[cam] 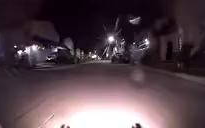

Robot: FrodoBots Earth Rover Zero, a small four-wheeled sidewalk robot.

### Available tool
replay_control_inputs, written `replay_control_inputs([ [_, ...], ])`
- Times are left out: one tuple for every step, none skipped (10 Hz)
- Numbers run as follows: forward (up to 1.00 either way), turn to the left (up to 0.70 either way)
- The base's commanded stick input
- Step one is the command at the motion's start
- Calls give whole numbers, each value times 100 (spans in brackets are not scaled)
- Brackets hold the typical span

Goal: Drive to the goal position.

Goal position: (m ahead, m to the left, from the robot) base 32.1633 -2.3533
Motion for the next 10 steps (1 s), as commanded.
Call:
replay_control_inputs([
  [70,0],
  [70,0],
  [70,0],
  [70,0],
  [70,0],
  [70,0],
  [70,0],
  [70,0],
  [70,0],
  [70,0],
])
